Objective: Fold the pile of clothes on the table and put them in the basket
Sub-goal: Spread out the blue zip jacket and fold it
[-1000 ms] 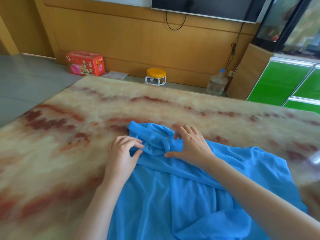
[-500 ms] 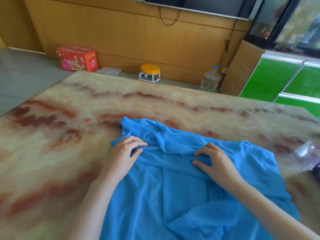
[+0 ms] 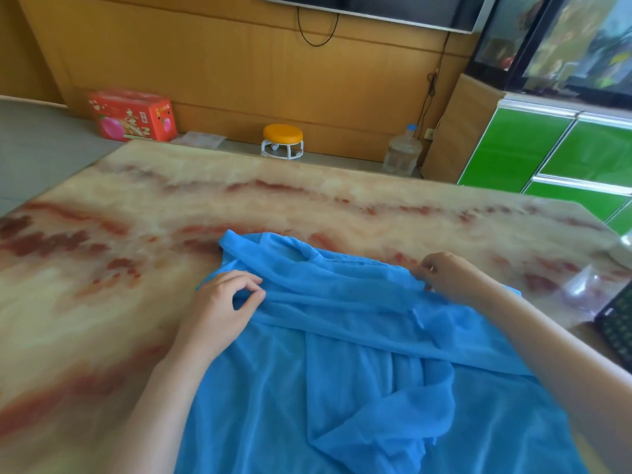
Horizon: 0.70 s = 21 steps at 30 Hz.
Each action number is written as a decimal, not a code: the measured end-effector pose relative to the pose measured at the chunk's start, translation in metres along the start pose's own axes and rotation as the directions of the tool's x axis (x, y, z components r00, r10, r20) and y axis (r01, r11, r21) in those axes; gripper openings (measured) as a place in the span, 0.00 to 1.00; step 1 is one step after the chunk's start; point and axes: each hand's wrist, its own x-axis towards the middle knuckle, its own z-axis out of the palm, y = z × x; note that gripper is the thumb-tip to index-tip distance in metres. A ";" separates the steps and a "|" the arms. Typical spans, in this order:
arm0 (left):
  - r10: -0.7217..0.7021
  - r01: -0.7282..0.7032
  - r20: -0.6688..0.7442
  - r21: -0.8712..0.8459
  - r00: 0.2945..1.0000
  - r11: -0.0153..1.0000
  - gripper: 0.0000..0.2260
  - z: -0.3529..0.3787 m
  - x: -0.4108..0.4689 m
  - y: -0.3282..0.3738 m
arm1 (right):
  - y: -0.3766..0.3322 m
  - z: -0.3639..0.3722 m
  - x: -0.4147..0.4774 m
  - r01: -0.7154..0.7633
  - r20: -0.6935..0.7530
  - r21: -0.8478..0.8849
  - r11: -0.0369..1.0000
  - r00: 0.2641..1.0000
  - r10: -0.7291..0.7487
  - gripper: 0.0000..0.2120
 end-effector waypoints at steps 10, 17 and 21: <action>0.038 -0.048 0.075 0.143 0.996 0.989 0.17 0.003 0.000 -0.006 | 0.050 0.023 -0.044 0.336 -0.211 -0.108 0.936 0.912 -0.351 0.21; -0.003 -0.005 0.089 0.087 0.996 0.996 0.20 0.003 0.000 -0.007 | 0.072 0.032 -0.048 0.321 -0.298 0.038 0.946 0.908 -0.295 0.14; 0.020 -0.021 0.093 0.007 0.995 1.000 0.11 -0.001 0.000 -0.002 | 0.070 0.019 -0.046 0.255 -0.344 0.448 0.857 0.934 -0.098 0.08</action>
